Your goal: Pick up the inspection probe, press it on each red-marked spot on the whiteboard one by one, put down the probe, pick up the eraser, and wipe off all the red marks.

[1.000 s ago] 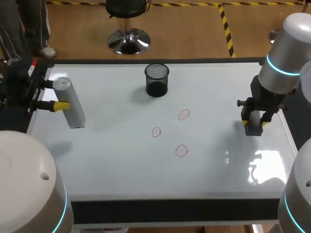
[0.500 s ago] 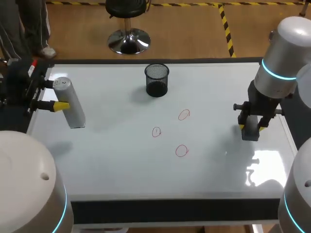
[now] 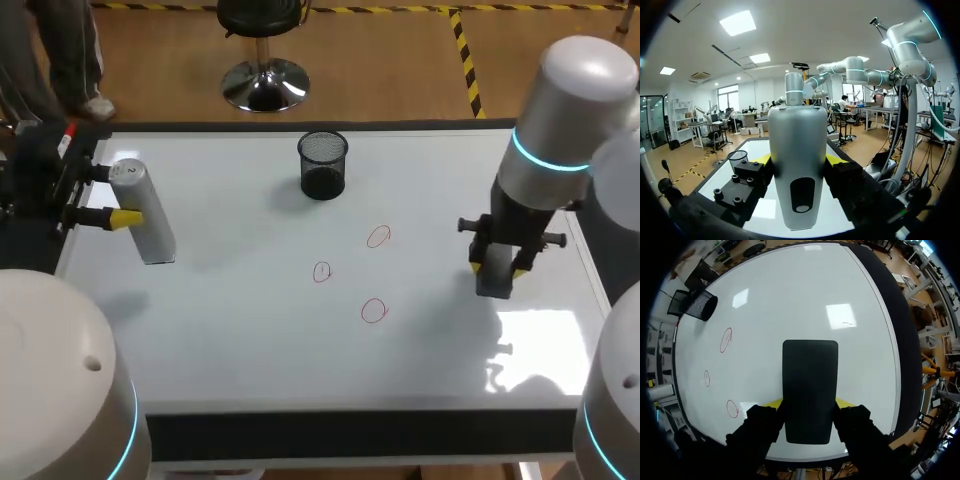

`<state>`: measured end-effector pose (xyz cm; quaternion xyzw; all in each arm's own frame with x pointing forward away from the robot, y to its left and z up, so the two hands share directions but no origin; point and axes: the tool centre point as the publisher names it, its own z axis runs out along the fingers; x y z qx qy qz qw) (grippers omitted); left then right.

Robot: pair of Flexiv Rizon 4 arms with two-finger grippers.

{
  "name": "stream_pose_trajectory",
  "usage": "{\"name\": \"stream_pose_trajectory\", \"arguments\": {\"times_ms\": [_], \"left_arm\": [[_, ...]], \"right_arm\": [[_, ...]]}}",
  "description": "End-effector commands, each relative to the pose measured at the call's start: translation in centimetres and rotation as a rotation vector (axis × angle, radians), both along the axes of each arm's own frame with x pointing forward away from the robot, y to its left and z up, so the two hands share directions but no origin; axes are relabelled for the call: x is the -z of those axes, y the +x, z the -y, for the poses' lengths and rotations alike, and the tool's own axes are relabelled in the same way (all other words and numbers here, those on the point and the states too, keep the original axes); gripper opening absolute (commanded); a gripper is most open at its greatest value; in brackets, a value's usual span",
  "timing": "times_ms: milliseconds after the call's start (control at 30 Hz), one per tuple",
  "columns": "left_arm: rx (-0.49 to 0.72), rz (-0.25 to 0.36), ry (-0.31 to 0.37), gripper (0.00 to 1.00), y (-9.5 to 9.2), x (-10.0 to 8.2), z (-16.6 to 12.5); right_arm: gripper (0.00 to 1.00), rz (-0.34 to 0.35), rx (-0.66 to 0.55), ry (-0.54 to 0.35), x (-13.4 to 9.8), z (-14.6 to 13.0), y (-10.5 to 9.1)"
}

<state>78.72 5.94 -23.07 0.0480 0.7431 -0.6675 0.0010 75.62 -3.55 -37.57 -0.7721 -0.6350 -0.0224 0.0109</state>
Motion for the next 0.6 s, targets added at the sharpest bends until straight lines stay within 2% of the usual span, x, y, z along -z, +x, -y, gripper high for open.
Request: {"name": "stream_pose_trajectory", "arguments": {"times_ms": [33,600], "left_arm": [[-0.001,0.002,-0.001,0.00,-0.1,-0.1,0.0],[-0.001,0.002,-0.001,0.00,-0.1,-0.1,0.0]], "right_arm": [[0.00,-0.022,0.000,-0.038,0.0,-2.4,0.4],[0.00,-0.013,0.023,-0.101,-1.1,-10.0,-1.4]]}}
